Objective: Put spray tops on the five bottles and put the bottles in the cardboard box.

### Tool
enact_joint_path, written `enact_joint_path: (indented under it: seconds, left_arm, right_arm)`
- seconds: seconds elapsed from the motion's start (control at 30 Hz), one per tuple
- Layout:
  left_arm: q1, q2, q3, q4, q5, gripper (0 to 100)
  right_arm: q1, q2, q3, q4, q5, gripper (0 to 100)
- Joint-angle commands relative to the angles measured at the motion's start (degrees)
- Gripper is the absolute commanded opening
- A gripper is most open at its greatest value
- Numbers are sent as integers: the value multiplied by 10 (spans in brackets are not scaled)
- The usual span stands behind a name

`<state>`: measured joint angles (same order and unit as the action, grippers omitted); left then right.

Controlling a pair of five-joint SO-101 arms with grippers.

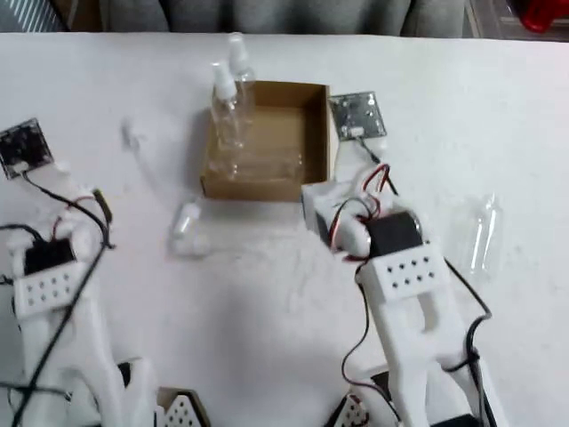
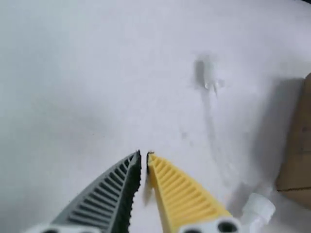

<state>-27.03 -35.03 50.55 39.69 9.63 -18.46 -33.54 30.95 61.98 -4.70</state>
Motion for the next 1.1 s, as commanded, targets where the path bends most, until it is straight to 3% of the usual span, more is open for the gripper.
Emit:
enact_joint_path:
  seconds: [0.0,0.23,0.37,0.53,0.8,0.93,1.07]
  left_arm:
    - [-41,73,-100,22,1,20]
    - [-66,195,-204,86,1,20]
    - [-66,201,-212,95,1,20]
    - [-66,201,-212,95,1,21]
    - [-62,204,-212,95,2,107]
    - [-38,206,-195,89,61,105]
    - [-9,203,-163,65,73,105]
  right_arm:
    - [18,7,-61,34,-6,15]
    - [79,6,-116,91,-4,15]
    - [122,11,-189,175,42,15]
    - [169,12,-241,218,47,15]
    - [138,73,-245,210,46,23]
    - [116,129,-259,182,43,81]
    - [86,189,-321,187,46,94]
